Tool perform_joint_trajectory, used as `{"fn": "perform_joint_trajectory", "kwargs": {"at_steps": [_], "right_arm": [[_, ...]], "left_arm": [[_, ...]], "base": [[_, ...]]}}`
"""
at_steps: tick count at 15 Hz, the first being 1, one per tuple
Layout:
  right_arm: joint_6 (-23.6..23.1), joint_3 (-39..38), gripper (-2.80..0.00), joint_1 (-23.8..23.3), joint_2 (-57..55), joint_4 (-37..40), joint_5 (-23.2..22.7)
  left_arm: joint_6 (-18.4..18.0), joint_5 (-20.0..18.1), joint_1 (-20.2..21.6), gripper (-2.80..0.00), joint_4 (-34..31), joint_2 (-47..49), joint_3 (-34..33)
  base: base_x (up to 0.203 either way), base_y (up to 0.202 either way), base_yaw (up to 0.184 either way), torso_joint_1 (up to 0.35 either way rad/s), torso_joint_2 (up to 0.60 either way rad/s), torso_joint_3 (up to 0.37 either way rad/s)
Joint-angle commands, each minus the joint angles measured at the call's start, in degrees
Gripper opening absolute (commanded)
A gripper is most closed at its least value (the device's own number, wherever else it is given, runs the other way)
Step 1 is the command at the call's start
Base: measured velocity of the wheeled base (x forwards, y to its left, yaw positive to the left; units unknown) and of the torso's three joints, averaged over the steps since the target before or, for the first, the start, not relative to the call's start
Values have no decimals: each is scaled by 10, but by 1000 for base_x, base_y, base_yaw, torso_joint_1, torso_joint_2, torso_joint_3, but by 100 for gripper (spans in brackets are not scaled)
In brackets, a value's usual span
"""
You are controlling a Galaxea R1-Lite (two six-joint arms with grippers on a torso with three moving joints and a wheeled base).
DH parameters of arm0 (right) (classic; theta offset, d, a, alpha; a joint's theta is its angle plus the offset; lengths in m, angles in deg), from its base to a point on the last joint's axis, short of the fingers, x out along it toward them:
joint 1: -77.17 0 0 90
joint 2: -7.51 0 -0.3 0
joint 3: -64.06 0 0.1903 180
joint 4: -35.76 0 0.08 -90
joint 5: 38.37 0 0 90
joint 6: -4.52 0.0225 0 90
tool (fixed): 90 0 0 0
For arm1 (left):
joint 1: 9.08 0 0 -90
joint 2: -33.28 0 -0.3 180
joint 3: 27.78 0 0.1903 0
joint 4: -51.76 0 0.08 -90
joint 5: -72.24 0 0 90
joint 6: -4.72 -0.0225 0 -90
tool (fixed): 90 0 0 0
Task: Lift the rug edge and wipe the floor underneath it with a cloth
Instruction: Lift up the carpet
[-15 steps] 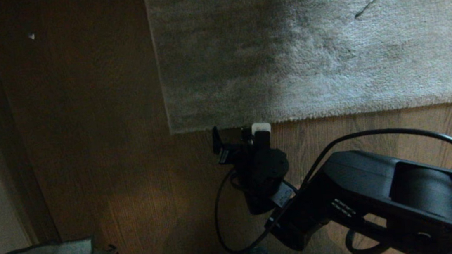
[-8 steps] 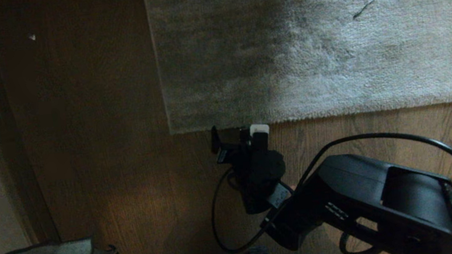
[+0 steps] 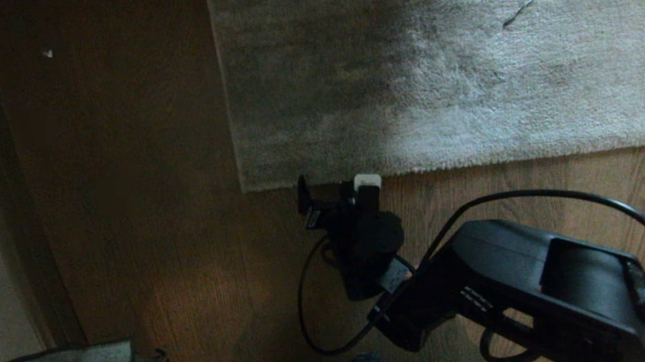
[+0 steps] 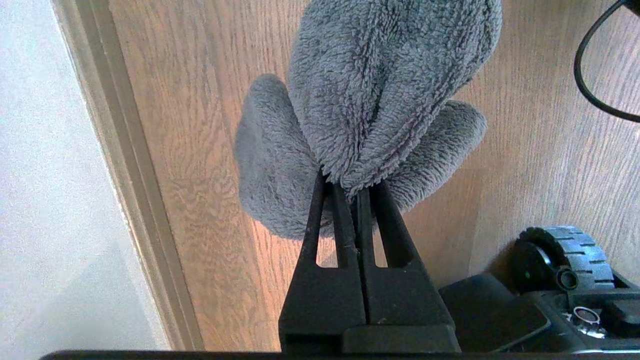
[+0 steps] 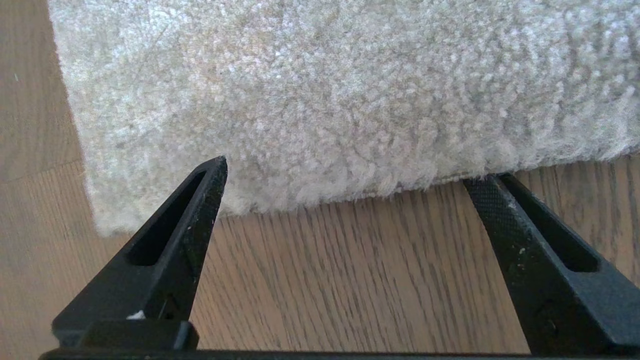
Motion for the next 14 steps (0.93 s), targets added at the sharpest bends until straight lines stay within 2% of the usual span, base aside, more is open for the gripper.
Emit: {"fn": "perform_joint_trajectory", "kwargs": {"at_steps": [1, 14], "right_arm": [[-1, 2, 0, -10, 2, -27, 4], [-12, -22, 0, -15, 59, -27, 3]], "left_arm": [[0, 0, 0, -280, 0, 0, 0], [0, 0, 0, -280, 0, 0, 0]], "base": [[0, 0, 0, 0, 0, 0], [0, 0, 0, 0, 0, 0]]}}
